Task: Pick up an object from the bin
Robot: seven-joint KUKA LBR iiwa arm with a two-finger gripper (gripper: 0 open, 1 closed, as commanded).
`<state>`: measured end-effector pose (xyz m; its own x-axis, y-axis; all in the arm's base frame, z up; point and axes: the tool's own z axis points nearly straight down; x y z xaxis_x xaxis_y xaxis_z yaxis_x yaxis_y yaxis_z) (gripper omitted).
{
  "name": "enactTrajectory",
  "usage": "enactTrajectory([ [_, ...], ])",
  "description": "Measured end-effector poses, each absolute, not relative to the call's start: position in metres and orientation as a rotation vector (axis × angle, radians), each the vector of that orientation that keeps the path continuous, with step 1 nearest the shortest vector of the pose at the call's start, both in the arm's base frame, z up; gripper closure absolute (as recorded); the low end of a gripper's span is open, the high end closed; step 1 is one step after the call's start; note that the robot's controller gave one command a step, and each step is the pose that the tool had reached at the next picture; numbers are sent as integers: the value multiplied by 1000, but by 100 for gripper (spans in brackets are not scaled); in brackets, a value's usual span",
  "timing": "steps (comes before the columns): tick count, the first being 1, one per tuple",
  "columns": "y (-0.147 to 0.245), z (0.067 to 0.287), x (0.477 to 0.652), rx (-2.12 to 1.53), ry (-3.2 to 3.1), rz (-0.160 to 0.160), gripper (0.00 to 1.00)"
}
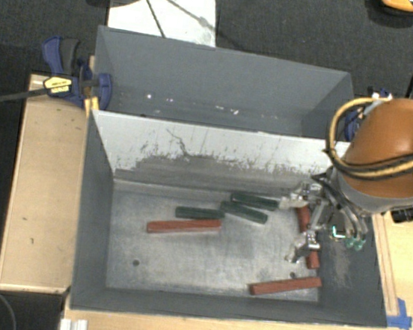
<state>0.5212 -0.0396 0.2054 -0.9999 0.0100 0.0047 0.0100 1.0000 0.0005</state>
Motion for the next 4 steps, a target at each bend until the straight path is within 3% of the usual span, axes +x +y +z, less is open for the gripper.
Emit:
enactTrajectory([
  [1,-40,209,523,-13,-3144,0,0],
  [2,-44,182,512,115,-3148,1,0],
  [3,-52,123,493,401,-3123,2,0],
  [4,-74,74,493,433,-3128,2,100],
])
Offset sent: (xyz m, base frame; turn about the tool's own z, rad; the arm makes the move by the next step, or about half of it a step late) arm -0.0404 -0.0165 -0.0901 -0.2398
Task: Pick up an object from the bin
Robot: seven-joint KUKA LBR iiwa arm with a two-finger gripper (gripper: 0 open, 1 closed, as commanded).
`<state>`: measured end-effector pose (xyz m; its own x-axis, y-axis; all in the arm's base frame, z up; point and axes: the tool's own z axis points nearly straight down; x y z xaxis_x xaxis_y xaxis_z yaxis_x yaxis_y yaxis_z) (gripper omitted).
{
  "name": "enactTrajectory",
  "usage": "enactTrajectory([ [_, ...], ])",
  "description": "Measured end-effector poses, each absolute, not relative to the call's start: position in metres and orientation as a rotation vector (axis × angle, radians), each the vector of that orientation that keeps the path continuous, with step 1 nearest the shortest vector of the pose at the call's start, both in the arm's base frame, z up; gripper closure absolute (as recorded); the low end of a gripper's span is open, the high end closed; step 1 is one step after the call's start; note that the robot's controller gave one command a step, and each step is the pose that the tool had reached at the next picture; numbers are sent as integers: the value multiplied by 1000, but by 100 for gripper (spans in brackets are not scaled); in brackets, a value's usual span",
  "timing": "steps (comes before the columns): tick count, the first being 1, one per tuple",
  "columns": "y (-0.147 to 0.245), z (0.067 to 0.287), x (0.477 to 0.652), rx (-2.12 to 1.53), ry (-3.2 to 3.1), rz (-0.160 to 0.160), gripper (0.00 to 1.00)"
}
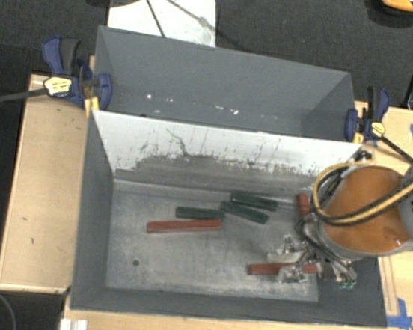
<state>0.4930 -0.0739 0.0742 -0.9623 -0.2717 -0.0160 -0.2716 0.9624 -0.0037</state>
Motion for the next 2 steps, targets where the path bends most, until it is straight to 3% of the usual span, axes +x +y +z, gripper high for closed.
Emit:
enactTrajectory([
  [1,-74,74,493,-430,3096,-2,100],
  [2,-63,230,488,-352,3118,0,100],
])
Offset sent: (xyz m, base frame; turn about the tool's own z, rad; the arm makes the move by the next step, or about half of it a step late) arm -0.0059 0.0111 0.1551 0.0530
